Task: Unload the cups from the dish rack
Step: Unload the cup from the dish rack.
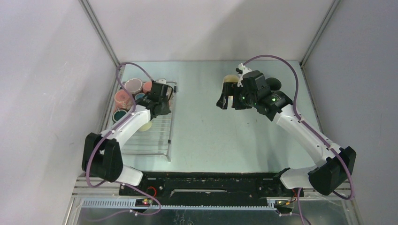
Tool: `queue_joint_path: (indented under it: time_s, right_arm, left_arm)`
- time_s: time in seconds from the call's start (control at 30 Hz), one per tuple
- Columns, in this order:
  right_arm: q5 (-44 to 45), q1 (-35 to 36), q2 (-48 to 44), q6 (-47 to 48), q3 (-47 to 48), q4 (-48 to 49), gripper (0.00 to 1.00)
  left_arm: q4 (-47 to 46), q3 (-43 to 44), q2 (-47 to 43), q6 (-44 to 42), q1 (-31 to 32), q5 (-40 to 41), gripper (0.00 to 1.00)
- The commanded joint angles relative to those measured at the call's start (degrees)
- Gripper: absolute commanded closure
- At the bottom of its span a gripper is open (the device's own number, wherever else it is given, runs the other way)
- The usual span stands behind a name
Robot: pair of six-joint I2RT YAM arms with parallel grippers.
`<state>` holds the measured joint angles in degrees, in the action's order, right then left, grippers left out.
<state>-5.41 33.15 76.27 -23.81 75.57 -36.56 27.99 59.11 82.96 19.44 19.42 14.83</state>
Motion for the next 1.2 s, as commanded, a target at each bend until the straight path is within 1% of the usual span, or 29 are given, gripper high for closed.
queue_joint_path:
  time_s: [0.0,0.23,0.37,0.5,0.73,0.97,1.17]
  right_arm:
    - [0.5,0.4,-1.6,-1.6,-0.1,2.5,0.03]
    - [-3.0,0.4,-2.7,-4.4,-0.2,5.6,0.03]
    - [-6.4,0.4,-3.9,-7.2,-1.9,10.4,0.02]
    - [-9.9,0.3,-5.7,-10.6,-4.4,16.1,0.02]
    - [-16.0,-0.7,-8.5,-16.6,-10.6,27.9,0.04]
    - [-24.2,-5.2,-11.8,-23.1,-18.3,41.1,0.07]
    - [-24.7,-5.8,-15.1,-24.3,-19.8,44.9,0.11]
  left_arm:
    - [0.3,5.4,-5.8,-1.3,1.2,-0.2,1.0]
    - [1.6,8.0,-12.1,0.8,5.1,-6.3,1.0]
    - [1.5,9.4,-14.1,3.1,7.8,-11.1,1.0]
    - [-0.6,9.7,-15.6,6.3,9.9,-17.5,1.0]
    - [-8.6,8.9,-17.8,12.3,14.2,-26.9,1.0]
    - [-17.6,6.6,-19.4,19.8,16.8,-33.9,1.0]
    - [-24.2,5.1,-18.0,24.4,19.2,-36.7,1.0]
